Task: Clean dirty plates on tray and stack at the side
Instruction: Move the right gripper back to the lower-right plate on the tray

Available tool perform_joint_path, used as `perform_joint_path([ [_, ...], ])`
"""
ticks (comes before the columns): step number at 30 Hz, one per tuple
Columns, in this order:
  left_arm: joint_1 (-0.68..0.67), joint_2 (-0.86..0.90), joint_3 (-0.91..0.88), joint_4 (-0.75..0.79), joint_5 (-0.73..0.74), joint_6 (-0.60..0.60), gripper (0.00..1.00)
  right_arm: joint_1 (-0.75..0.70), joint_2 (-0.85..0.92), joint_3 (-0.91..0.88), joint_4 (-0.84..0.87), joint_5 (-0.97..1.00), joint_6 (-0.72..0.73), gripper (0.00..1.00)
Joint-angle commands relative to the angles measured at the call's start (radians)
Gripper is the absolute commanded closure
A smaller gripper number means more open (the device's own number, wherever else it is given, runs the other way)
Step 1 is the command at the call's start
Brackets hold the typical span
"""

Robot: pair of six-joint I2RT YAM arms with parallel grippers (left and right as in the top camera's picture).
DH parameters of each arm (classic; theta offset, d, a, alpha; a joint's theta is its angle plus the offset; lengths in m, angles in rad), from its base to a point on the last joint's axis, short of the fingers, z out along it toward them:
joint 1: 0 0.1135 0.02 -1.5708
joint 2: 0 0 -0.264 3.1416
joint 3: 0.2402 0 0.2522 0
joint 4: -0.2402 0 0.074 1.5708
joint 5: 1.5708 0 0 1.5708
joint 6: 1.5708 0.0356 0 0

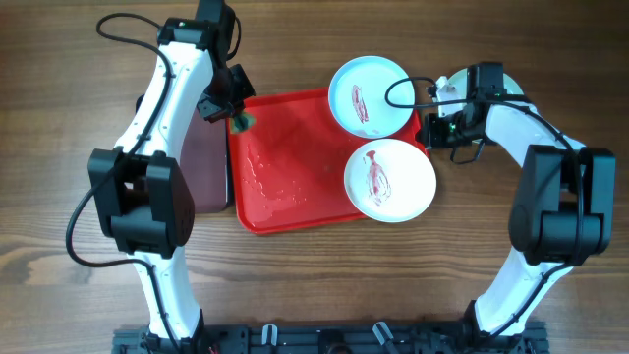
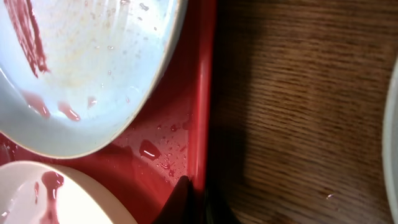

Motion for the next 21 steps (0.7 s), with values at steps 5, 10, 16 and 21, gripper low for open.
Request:
perform_joint_path([
  [5, -0.008, 0.005, 0.018, 0.0, 0.011, 0.02, 0.96, 0.001, 0.023, -0.022, -0.06, 0.04, 0.255, 0.96],
  [10, -0.008, 0.005, 0.018, 0.001, 0.011, 0.02, 0.96, 0.001, 0.023, -0.022, -0.114, 0.081, 0.308, 0.96],
  [16, -0.008, 0.005, 0.018, 0.0, 0.011, 0.02, 0.96, -0.006, 0.022, -0.022, -0.149, 0.105, 0.326, 0.96],
  [21, -0.01, 0.005, 0.018, 0.0, 0.011, 0.02, 0.96, -0.024, 0.022, -0.02, -0.132, 0.115, 0.269, 0.96],
])
